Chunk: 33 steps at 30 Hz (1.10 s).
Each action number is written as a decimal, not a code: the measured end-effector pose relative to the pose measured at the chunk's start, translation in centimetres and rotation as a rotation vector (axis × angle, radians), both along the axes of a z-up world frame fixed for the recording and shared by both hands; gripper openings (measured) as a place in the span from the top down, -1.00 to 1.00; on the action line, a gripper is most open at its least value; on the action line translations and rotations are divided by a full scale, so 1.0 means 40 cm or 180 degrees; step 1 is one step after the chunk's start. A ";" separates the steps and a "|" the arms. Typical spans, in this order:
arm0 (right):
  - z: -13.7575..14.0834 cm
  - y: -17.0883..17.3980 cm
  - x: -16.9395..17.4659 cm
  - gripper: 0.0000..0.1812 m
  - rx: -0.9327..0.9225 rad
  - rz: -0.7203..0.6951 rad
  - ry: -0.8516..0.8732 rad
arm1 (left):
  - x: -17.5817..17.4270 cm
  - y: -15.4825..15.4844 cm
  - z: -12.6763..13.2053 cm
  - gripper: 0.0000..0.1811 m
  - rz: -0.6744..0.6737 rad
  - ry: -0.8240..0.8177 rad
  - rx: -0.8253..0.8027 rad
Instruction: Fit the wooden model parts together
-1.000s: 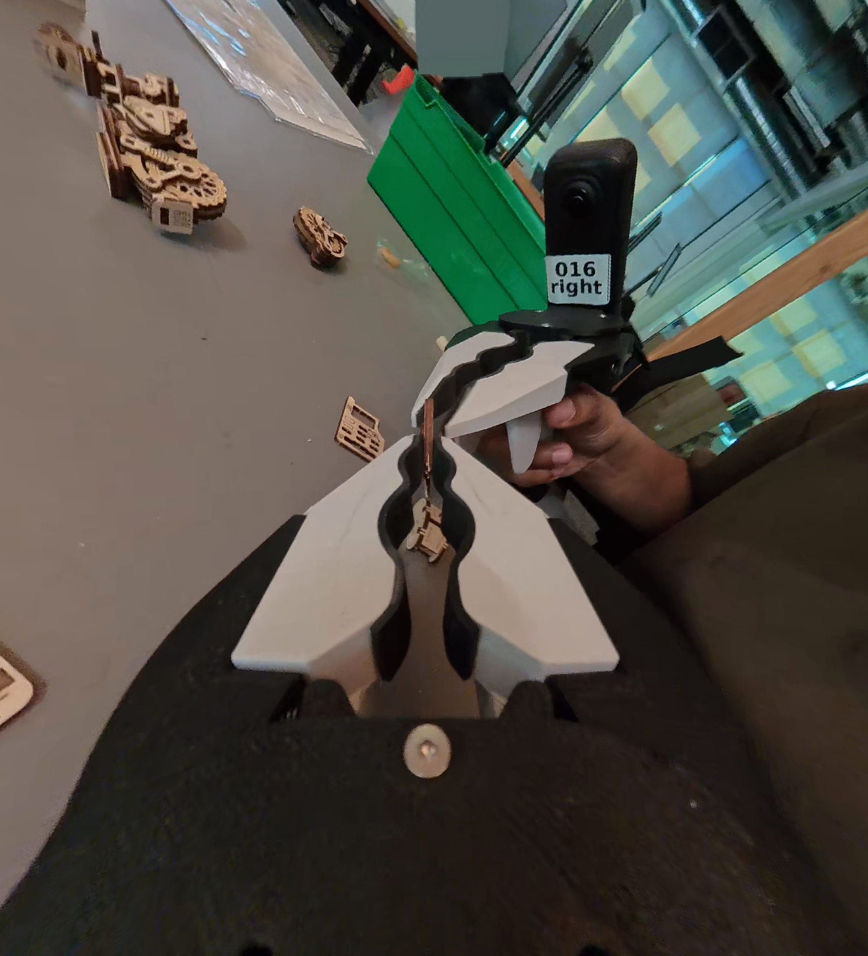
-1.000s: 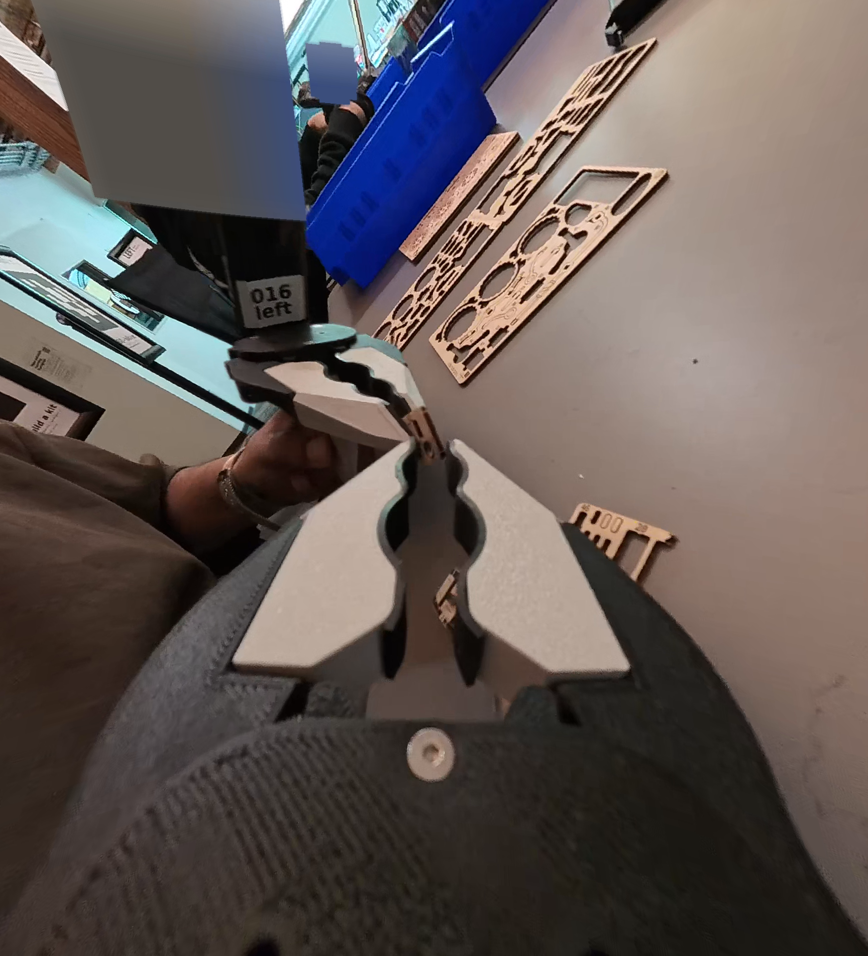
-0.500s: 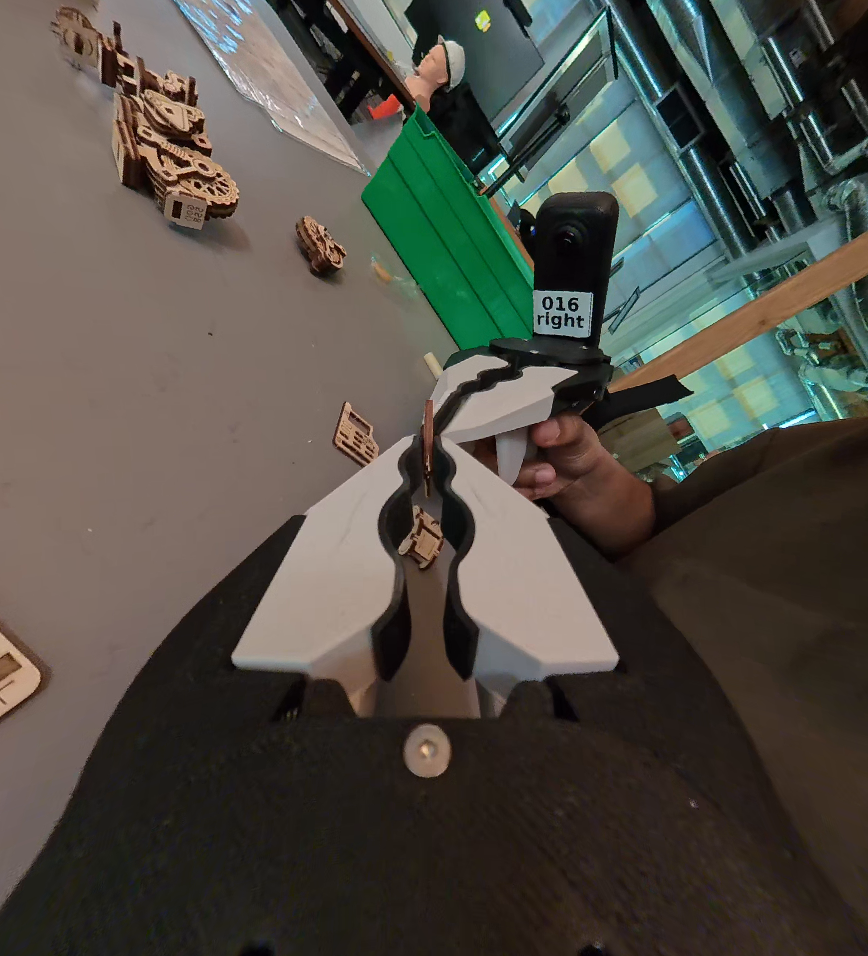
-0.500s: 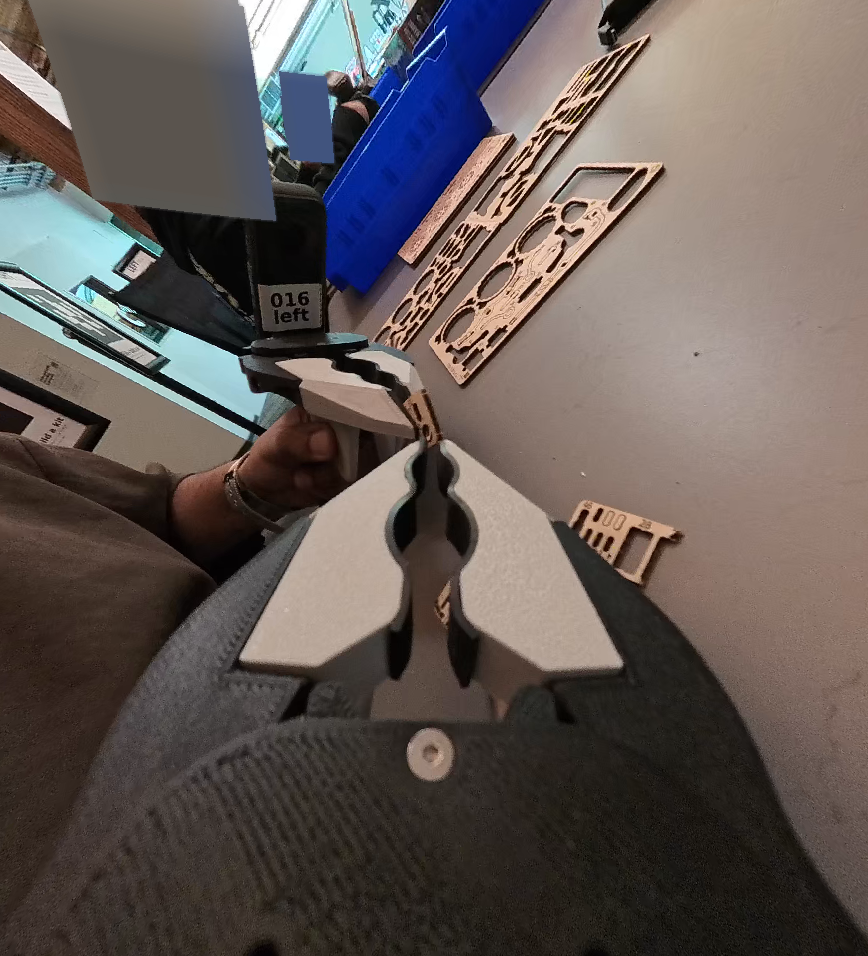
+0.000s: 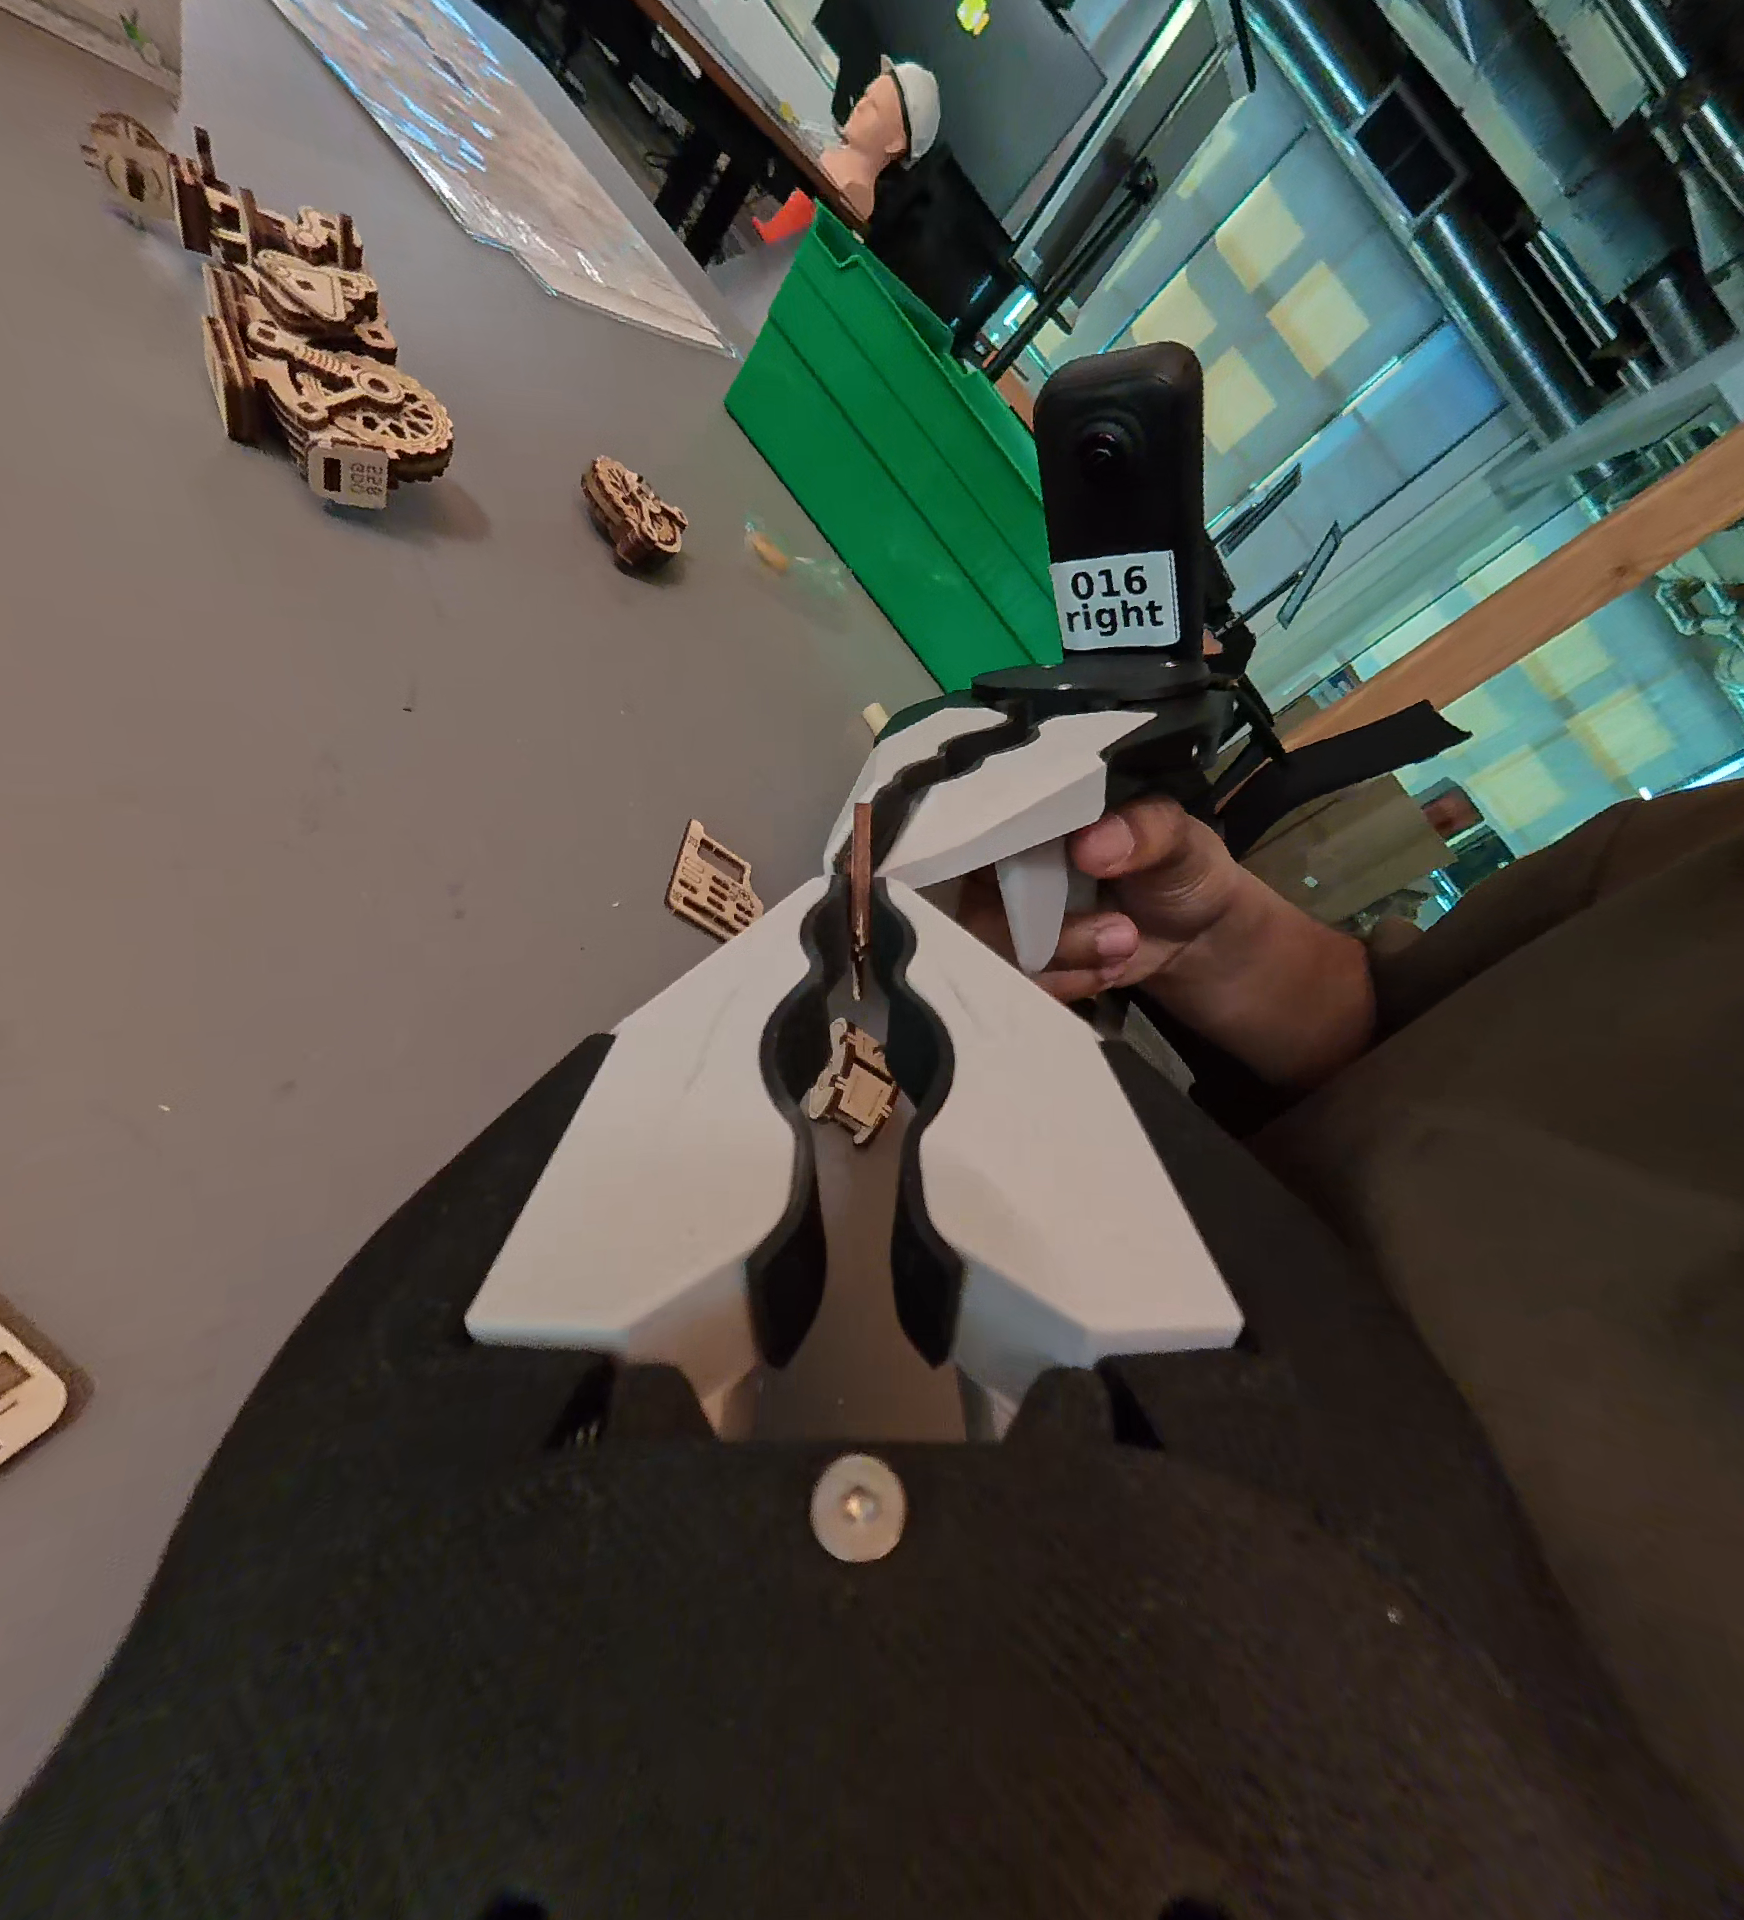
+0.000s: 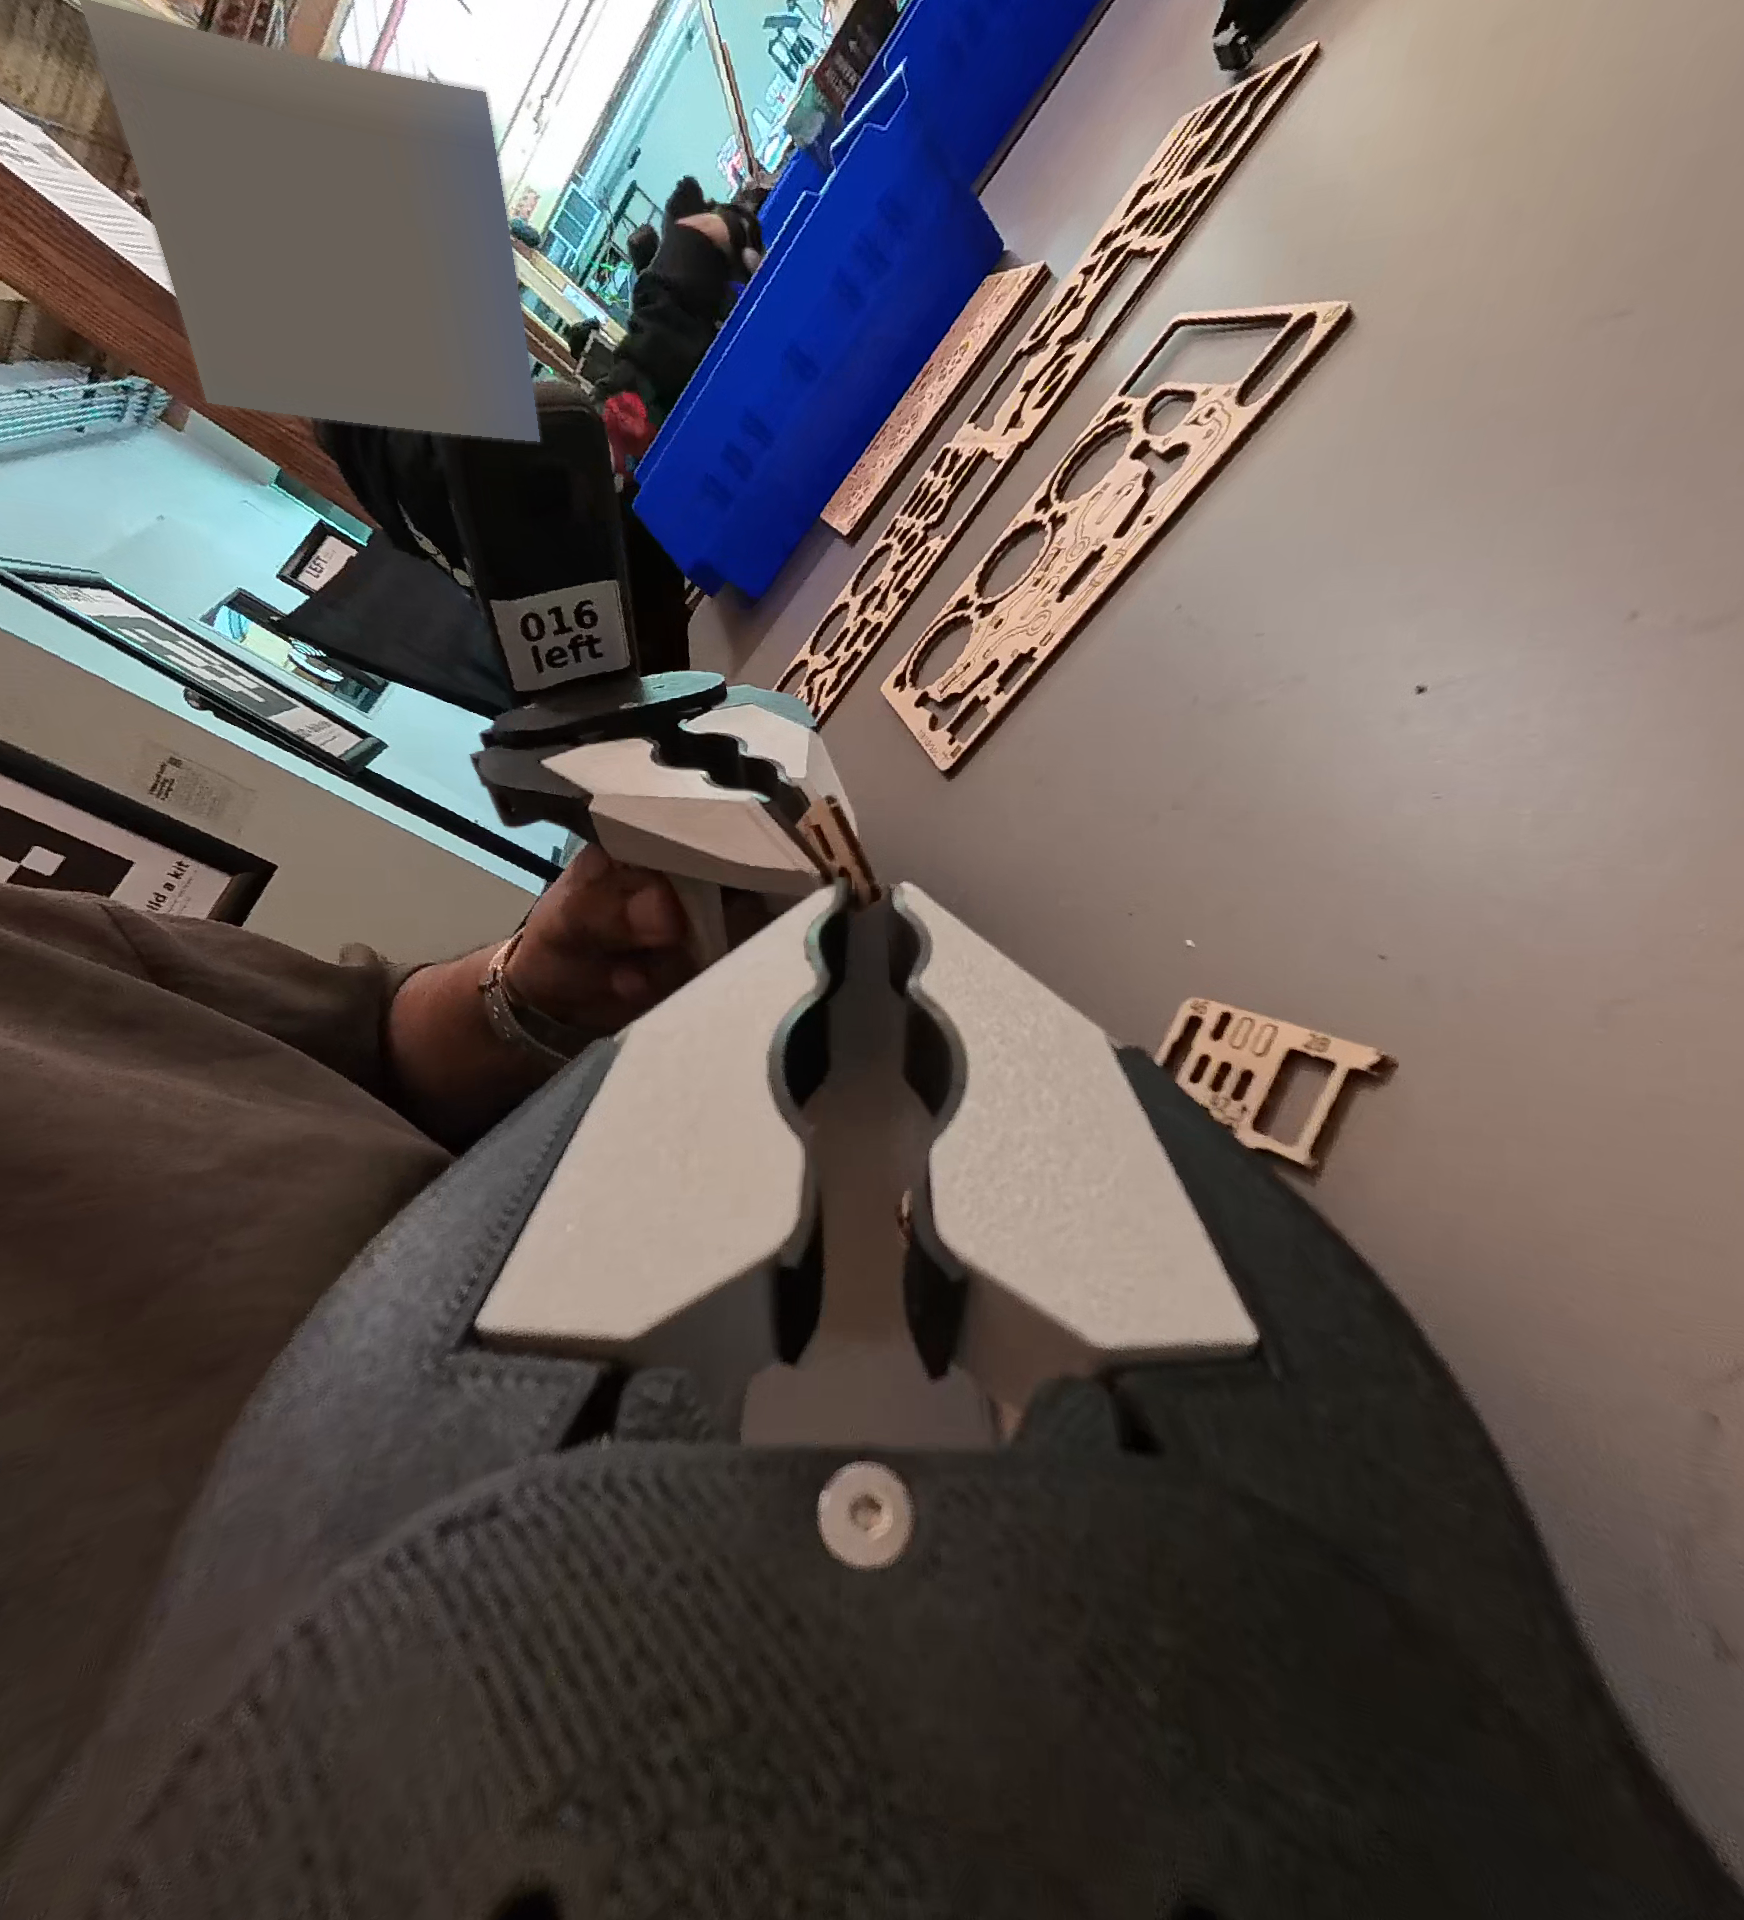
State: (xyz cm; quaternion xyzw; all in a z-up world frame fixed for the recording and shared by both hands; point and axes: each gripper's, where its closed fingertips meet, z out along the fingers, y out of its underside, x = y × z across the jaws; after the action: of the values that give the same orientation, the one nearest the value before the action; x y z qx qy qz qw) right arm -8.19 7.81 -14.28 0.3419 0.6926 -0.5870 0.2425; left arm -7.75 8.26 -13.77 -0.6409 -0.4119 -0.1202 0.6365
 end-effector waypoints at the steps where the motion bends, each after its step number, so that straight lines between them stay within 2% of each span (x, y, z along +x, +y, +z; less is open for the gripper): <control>1: 0.002 0.000 0.000 0.96 0.0002 -0.0001 0.0015 | 0.000 0.000 0.000 0.99 0.0000 0.0007 -0.0006; 8: 0.004 0.001 0.001 0.97 0.0008 0.0008 -0.0032 | 0.002 0.001 0.003 0.99 0.0019 0.0109 -0.0090; 19: -0.007 0.005 -0.012 0.99 0.0172 -0.0182 0.0091 | 0.002 0.010 -0.021 0.98 0.0139 0.0638 -0.0835; 21: 0.002 0.004 -0.013 0.98 0.0082 -0.0188 0.0117 | 0.001 0.008 -0.011 0.99 0.0140 0.0615 -0.0741; 26: 0.005 0.001 -0.014 0.97 0.0055 -0.0200 0.0159 | -0.002 0.004 -0.006 1.00 0.0074 -0.0027 -0.0034; 33: 0.008 -0.001 -0.012 0.95 -0.0037 -0.0199 0.0037 | 0.002 0.007 -0.003 0.99 0.0085 0.0249 -0.0299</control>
State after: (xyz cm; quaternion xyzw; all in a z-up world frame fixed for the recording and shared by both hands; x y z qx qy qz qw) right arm -8.69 7.79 -13.94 0.3585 0.6796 -0.6003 0.2220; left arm -7.67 8.54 -13.91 -0.6688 -0.4004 -0.0671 0.6228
